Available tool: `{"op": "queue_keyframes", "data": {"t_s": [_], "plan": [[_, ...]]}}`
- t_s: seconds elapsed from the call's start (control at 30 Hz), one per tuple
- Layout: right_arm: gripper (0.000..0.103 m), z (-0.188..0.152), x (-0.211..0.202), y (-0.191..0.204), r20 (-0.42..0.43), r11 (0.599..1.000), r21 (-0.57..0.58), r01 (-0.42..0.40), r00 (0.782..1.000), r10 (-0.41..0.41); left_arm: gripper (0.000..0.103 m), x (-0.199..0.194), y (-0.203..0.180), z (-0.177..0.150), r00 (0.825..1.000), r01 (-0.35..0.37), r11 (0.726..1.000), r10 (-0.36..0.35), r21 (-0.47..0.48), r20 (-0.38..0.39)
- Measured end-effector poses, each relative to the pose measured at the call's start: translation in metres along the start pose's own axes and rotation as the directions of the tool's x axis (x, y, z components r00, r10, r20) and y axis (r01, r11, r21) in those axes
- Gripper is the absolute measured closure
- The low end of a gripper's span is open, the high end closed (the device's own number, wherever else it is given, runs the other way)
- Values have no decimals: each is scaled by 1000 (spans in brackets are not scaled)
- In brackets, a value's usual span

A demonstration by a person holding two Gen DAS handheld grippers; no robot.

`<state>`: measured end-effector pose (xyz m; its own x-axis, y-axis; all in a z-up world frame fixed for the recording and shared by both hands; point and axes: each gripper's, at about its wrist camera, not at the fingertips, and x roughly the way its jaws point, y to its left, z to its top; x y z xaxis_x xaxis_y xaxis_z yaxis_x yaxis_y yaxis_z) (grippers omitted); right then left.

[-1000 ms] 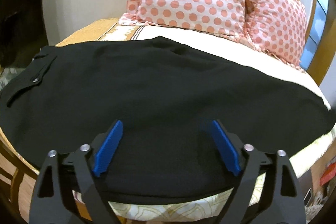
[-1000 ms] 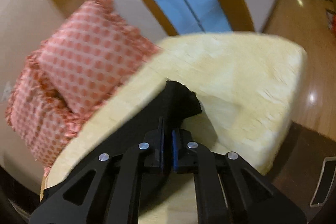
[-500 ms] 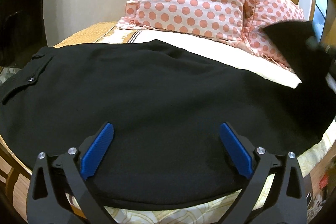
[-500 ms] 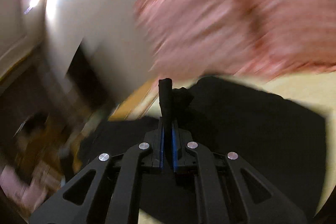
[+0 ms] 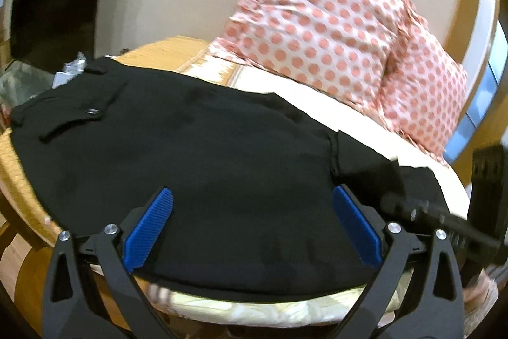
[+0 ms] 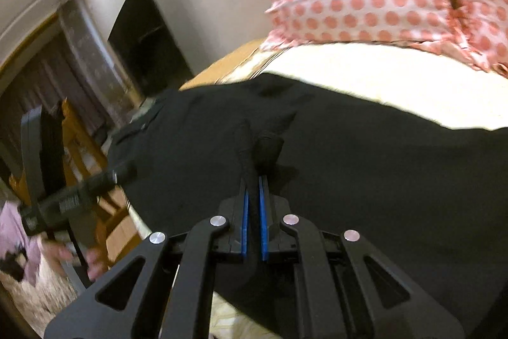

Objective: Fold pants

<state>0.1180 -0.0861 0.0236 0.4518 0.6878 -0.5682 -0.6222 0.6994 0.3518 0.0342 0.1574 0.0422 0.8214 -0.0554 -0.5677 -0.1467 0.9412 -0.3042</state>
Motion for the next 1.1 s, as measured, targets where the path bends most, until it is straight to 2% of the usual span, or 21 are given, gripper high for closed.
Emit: {"op": "queue_keyframes", "data": {"t_s": [0.13, 0.27, 0.3, 0.33, 0.4, 0.47, 0.5, 0.57, 0.63, 0.7, 0.77, 0.8, 0.83, 0.9, 1.03, 1.1], "plan": [[97, -5, 8, 16, 4, 997, -57, 42, 999, -42, 2, -14, 16, 7, 997, -50, 998, 52, -24, 52], [93, -13, 24, 27, -34, 983, -149, 103, 993, -109, 2, -25, 33, 14, 992, -78, 994, 85, -76, 90], [87, -15, 26, 31, -32, 976, -183, 117, 992, -124, 2, -27, 37, 16, 991, -83, 993, 92, -88, 97], [73, -19, 25, 39, -26, 965, -231, 124, 991, -133, 2, -30, 41, 18, 989, -90, 991, 101, -99, 105], [56, -24, 22, 51, -41, 954, -289, 78, 995, -94, 2, -35, 48, 20, 985, -112, 987, 126, -115, 119], [56, -22, 14, 56, -38, 955, -297, 0, 999, -12, 2, -41, 55, 22, 979, -137, 982, 154, -131, 131], [56, -17, 5, 55, 5, 960, -281, -9, 1000, 11, 2, -44, 58, 23, 977, -145, 980, 164, -138, 136], [56, -7, -4, 47, 74, 968, -247, 44, 997, -26, 2, -48, 64, 23, 973, -157, 975, 180, -155, 144], [57, 2, -4, 35, 111, 969, -203, 143, 986, -122, 2, -53, 72, 24, 970, -163, 970, 191, -178, 150], [57, 5, 10, 26, 55, 958, -194, 213, 977, -207, 2, -56, 80, 24, 968, -169, 964, 202, -205, 151], [57, -4, 30, 27, -42, 942, -243, 232, 968, -249, 2, -60, 92, 25, 964, -180, 953, 221, -245, 150], [58, -10, 27, 33, -7, 928, -279, 248, 966, -260, 2, -63, 100, 25, 962, -182, 944, 229, -274, 149], [58, -11, 29, 35, -6, 917, -307, 254, 963, -269, 2, -64, 106, 25, 962, -179, 939, 229, -293, 147], [58, -12, 28, 35, -17, 920, -312, 238, 967, -256, 3, -64, 119, 25, 964, -172, 926, 228, -335, 135], [56, -7, 28, 16, -46, 963, -213, 166, 983, -180, 3, -57, 145, 26, 978, -127, 899, 185, -419, 101], [56, -6, 26, 17, -46, 962, -216, 166, 983, -180, 4, -52, 154, 28, 982, -114, 888, 168, -444, 84]]}}
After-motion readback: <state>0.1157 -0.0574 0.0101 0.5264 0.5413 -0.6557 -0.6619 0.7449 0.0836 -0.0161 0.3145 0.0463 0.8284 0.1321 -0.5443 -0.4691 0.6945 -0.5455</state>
